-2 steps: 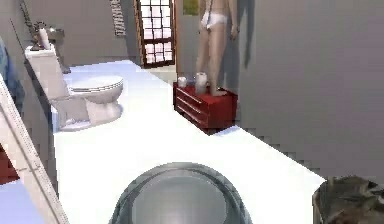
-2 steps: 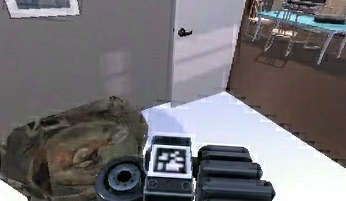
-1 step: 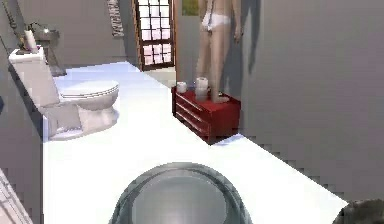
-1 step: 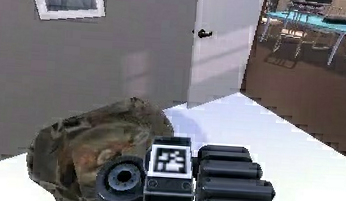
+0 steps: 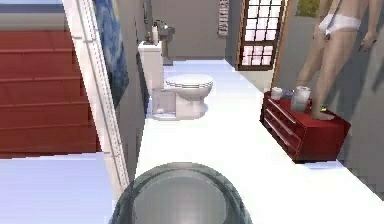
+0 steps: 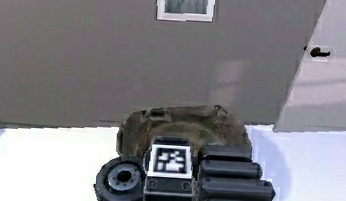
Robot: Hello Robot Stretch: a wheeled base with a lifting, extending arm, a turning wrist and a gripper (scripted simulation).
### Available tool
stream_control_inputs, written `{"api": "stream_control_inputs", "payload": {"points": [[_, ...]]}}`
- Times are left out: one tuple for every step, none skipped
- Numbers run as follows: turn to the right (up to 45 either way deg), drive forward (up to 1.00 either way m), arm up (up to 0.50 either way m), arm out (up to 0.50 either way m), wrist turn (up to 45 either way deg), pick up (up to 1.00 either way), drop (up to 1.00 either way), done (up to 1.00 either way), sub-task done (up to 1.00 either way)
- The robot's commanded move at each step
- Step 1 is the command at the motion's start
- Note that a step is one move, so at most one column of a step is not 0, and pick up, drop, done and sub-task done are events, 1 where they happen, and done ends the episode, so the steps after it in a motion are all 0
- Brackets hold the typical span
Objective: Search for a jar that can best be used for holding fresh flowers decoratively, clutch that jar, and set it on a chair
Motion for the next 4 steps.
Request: {"api": "stream_control_inputs", "payload": {"points": [[0.0, 0.25, 0.00, 0.00, 0.0, 0.00, 0.00, 0.00, 0.00], [-45.0, 0.00, 0.00, 0.00, 0.0, 0.00, 0.00, 0.00, 0.00], [0.0, 0.30, 0.00, 0.00, 0.0, 0.00, 0.00, 0.00, 0.00], [-42.0, 0.00, 0.00, 0.00, 0.0, 0.00, 0.00, 0.00, 0.00]]}}
